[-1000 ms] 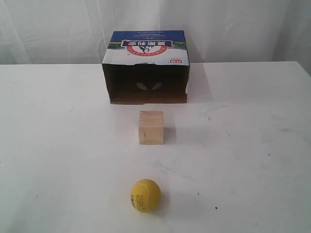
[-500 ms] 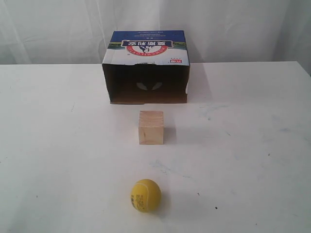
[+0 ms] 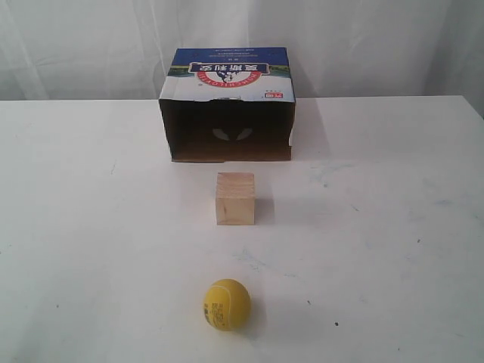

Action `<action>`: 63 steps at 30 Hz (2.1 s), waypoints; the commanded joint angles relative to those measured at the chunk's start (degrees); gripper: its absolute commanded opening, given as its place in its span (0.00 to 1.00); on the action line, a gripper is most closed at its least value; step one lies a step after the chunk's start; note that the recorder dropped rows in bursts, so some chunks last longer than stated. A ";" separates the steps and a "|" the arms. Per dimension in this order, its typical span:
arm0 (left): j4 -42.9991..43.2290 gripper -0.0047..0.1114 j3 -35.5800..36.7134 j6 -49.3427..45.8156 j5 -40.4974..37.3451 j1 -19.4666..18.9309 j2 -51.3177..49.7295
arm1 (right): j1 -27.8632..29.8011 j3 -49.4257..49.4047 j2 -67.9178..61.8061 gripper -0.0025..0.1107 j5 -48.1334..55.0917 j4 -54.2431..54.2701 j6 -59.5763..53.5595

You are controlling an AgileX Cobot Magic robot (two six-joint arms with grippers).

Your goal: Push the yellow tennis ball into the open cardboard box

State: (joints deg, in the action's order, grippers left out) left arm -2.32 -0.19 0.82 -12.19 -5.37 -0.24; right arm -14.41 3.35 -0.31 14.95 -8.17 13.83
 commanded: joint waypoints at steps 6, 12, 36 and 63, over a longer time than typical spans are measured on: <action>-4.62 0.04 0.19 3.52 11.86 0.42 0.24 | 0.17 0.20 0.31 0.02 0.16 -0.53 -0.03; -6.23 0.04 -13.23 25.28 8.02 0.46 0.24 | 0.17 0.20 0.31 0.02 0.27 -0.63 -0.03; -69.87 0.04 -39.11 -54.62 -44.26 3.84 -46.81 | 0.17 0.20 0.31 0.02 0.15 -0.63 -0.03; -61.90 0.04 -35.81 -58.96 -2.42 43.43 -69.26 | 0.17 0.20 0.31 0.02 0.15 -0.63 -0.03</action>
State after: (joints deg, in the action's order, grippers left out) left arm -64.08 -36.40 -57.48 -18.77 36.03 -67.17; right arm -14.41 3.35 -0.31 15.38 -8.17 13.83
